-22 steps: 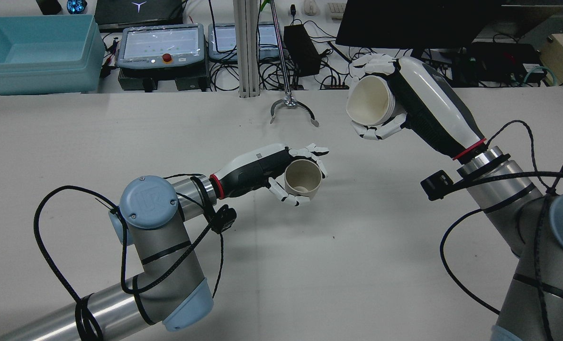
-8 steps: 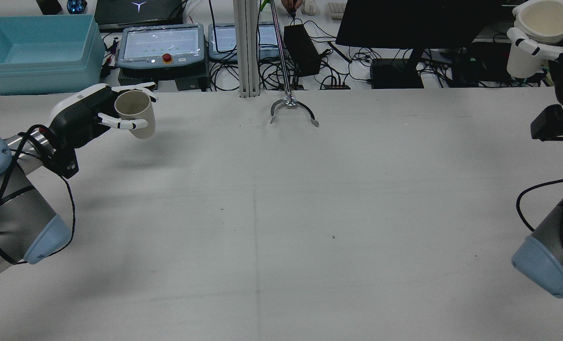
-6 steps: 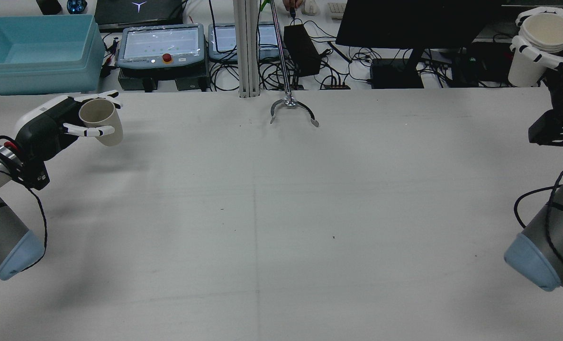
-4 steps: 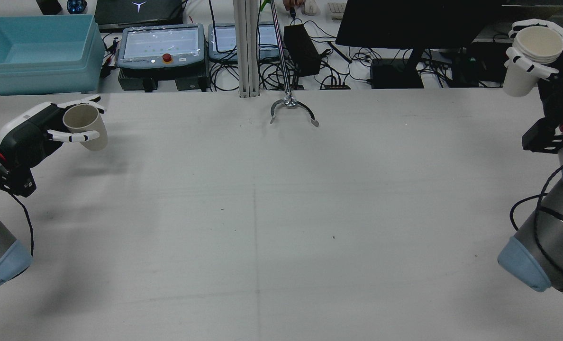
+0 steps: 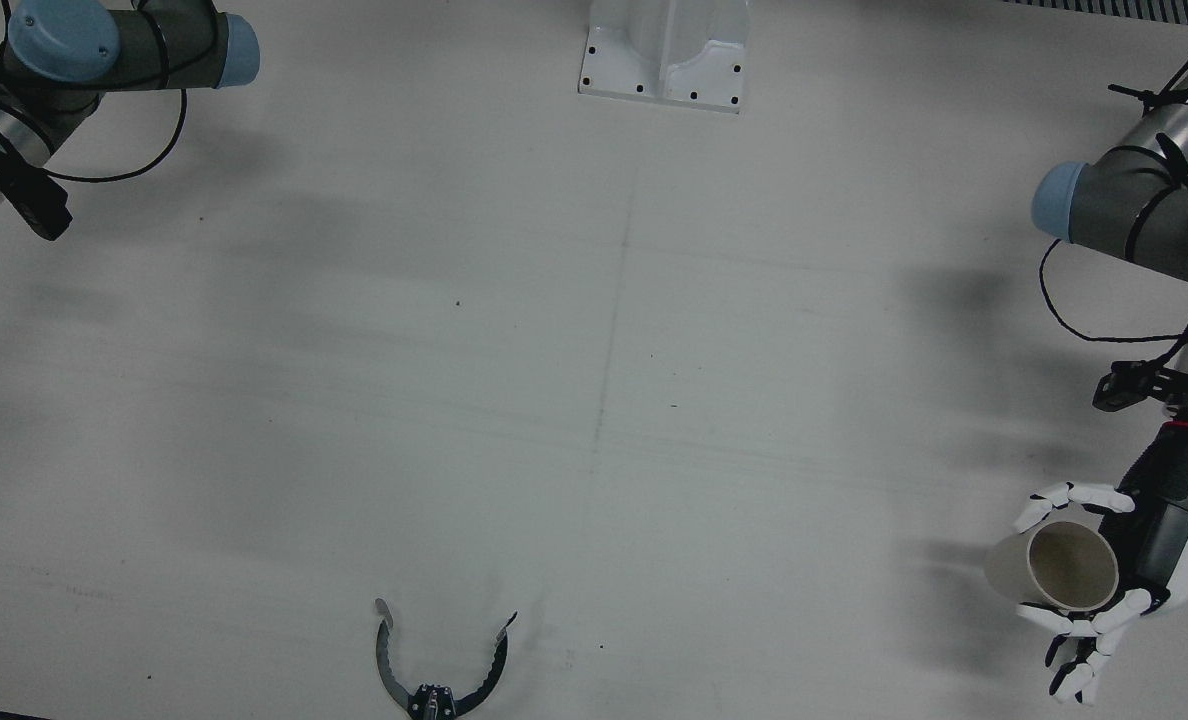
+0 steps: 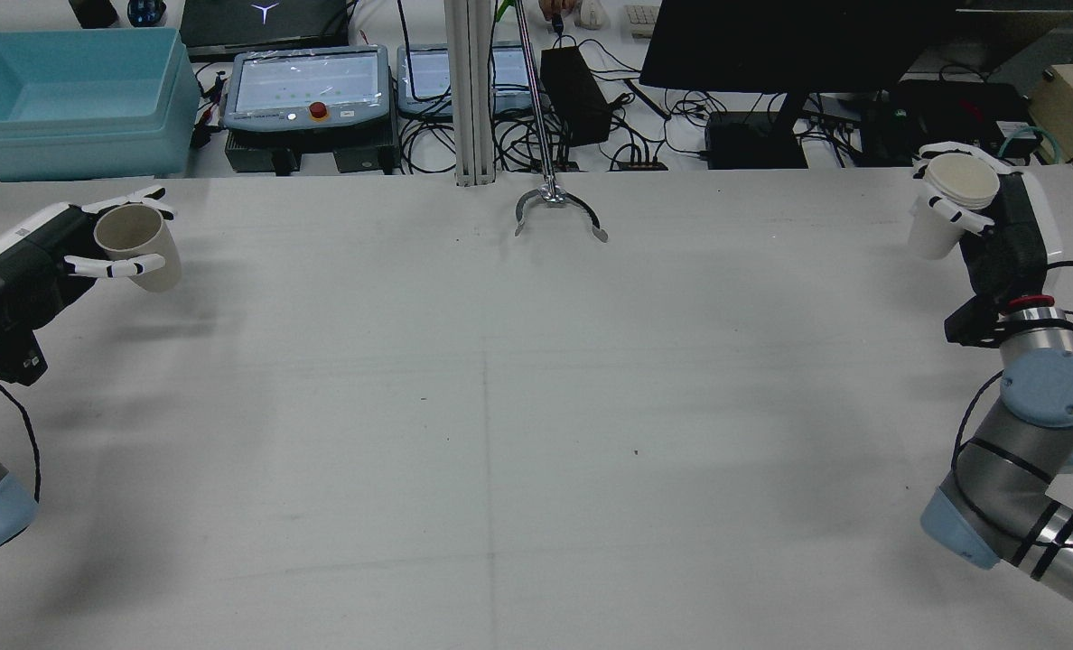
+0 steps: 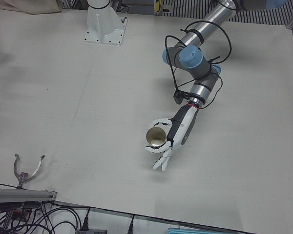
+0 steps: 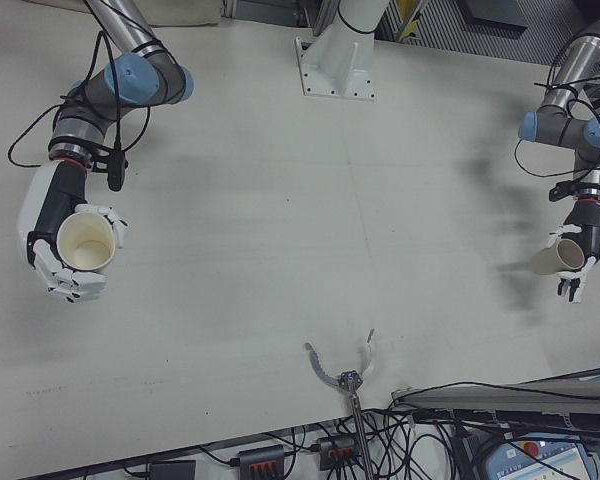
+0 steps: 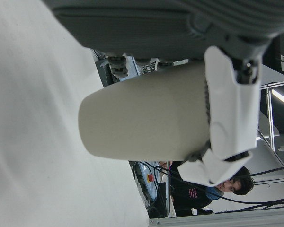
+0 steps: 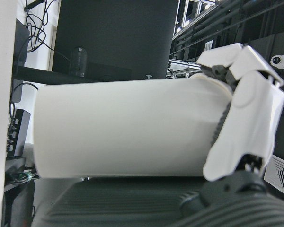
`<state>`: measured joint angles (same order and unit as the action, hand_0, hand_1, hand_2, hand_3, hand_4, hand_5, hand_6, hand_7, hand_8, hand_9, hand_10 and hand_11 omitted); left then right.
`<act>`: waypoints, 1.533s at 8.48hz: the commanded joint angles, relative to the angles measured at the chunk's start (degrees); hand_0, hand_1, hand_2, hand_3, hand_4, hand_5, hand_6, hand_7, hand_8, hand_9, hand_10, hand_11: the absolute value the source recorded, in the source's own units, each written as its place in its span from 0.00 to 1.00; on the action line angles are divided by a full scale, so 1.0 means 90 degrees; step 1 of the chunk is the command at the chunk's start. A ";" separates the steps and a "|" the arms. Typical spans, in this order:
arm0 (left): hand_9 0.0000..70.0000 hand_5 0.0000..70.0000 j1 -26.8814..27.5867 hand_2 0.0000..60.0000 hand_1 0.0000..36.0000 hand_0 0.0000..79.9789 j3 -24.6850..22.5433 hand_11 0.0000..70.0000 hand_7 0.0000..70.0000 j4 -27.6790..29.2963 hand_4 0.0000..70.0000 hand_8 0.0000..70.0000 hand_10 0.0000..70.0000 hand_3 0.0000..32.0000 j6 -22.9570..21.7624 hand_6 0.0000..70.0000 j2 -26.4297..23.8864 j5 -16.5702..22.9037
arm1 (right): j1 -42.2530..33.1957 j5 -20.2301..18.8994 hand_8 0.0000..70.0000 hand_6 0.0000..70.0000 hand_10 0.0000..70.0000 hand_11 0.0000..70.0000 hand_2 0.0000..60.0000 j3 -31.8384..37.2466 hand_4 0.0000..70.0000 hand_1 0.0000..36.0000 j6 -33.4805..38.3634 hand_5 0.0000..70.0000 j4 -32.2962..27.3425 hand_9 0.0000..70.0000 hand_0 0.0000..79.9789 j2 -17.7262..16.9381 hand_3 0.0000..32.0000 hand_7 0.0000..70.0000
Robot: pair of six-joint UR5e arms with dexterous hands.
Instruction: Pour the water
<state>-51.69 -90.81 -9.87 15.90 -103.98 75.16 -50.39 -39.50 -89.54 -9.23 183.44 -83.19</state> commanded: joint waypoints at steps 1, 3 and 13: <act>0.01 0.43 0.0001 1.00 1.00 0.66 -0.0047 0.14 0.17 0.0227 0.45 0.00 0.07 0.00 -0.0018 0.06 0.0333 -0.0128 | 0.0052 -0.0006 0.49 0.65 0.54 0.78 1.00 0.0701 0.42 0.72 0.0439 0.54 -0.0783 0.63 0.61 -0.0296 0.00 0.70; 0.01 0.44 0.0020 1.00 1.00 0.66 -0.0047 0.14 0.18 0.0237 0.45 0.00 0.07 0.00 0.0011 0.07 0.0323 -0.0119 | 0.0091 -0.0035 0.51 0.71 0.54 0.78 1.00 0.0652 0.51 0.73 0.0439 0.63 -0.0841 0.67 0.63 -0.0589 0.00 0.79; 0.02 0.31 0.0235 1.00 0.98 0.63 0.1057 0.11 0.20 0.1165 0.32 0.00 0.05 0.00 0.0216 0.09 0.0596 -0.0763 | -0.0182 -0.0045 0.47 0.68 0.51 0.74 1.00 0.1180 0.50 0.70 0.0459 0.63 -0.1359 0.62 0.62 -0.0835 0.00 0.77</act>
<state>-49.80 -82.60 -0.10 17.75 -98.69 68.17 -51.23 -39.73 -78.53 -5.17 171.22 -90.78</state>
